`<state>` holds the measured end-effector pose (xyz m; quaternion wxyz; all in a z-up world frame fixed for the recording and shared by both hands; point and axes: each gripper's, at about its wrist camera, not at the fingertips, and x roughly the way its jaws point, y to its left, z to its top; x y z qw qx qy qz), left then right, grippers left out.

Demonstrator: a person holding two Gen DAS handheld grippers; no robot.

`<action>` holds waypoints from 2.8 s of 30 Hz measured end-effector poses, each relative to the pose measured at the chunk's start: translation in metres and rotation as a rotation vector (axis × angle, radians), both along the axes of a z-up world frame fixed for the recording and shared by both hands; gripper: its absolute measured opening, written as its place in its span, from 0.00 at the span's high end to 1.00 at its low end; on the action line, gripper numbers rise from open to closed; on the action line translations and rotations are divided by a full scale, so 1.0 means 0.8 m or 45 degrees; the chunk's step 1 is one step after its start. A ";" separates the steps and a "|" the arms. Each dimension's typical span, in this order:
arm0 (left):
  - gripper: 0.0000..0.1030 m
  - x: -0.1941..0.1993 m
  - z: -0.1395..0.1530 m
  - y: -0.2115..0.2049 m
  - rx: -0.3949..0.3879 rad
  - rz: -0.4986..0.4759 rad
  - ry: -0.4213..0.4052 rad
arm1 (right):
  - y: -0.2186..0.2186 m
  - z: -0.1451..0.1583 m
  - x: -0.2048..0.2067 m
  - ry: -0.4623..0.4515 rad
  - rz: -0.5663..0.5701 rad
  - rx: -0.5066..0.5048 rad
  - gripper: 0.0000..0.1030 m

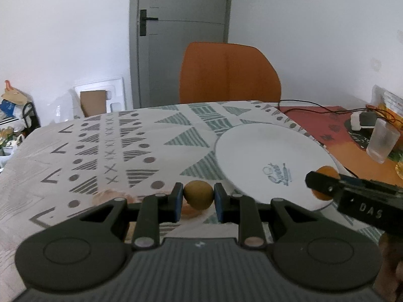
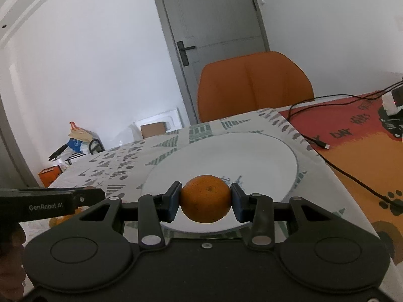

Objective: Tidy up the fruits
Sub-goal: 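Carry the kiwi and orange to the white plate and release both, then return both tools to the fruit cluster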

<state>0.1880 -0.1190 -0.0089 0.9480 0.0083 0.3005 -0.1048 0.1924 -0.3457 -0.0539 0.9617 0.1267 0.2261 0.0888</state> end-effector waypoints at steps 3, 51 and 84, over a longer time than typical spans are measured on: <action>0.76 0.007 -0.002 -0.009 0.003 -0.021 0.005 | -0.003 -0.001 -0.001 0.009 -0.006 -0.005 0.60; 0.12 -0.008 0.024 0.028 0.012 0.149 -0.072 | 0.012 0.012 -0.030 -0.081 -0.074 -0.002 0.00; 0.10 -0.074 -0.012 0.154 -0.018 0.392 0.029 | 0.111 0.008 -0.050 -0.065 0.214 -0.037 0.00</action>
